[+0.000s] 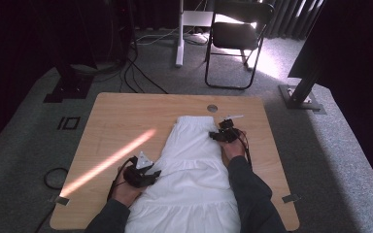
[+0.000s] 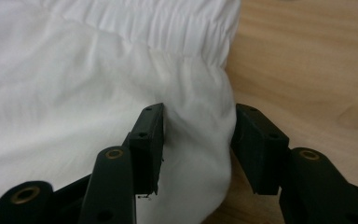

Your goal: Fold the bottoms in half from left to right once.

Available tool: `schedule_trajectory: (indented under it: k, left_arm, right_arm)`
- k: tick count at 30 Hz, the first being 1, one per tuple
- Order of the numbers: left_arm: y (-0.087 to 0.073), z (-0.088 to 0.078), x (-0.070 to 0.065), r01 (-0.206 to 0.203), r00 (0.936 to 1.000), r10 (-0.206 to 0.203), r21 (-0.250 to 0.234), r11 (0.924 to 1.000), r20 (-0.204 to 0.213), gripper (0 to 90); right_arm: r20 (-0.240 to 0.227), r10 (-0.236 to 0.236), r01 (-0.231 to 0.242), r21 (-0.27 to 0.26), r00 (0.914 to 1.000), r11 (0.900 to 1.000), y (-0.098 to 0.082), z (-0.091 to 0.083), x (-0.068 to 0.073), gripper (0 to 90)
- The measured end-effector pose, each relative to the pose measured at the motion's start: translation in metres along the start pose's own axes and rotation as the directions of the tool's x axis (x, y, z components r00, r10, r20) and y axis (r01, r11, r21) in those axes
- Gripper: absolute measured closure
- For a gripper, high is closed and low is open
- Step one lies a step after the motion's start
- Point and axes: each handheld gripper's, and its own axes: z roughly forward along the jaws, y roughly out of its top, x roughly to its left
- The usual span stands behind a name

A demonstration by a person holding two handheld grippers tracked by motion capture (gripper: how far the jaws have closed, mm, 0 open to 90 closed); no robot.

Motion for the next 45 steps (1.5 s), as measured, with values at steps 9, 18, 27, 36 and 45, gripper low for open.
schedule_trajectory:
  k: [9,18,27,36,45]
  left_arm:
    - [0.095,0.046,0.035,0.074,0.9964,-0.078,-0.097,0.9925,-0.034,41.9]
    - [0.109,0.142,0.052,0.185,0.9760,-0.179,0.046,0.9816,-0.125,37.5]
    - [0.094,0.133,0.042,0.159,0.9822,-0.153,0.046,0.9862,-0.109,67.7]
    - [0.054,0.092,0.021,0.162,0.9855,-0.159,0.034,0.9863,-0.057,74.2]
    - [0.038,0.075,0.003,0.120,0.9928,-0.119,0.039,0.9921,-0.008,67.7]
  right_arm:
    - [0.078,-0.006,0.007,-0.005,0.9969,1.000,0.000,0.001,0.005,73.8]
    - [0.080,0.021,-0.017,-0.045,0.9966,0.999,-0.006,0.001,0.004,77.9]
    - [0.067,0.036,-0.033,-0.053,0.9971,0.998,-0.012,-0.003,0.008,83.3]
    - [0.010,-0.006,0.007,-0.050,0.9999,0.999,-0.046,-0.029,0.028,83.4]
    - [0.002,-0.045,0.045,-0.053,0.9990,0.998,-0.064,-0.042,0.042,83.7]
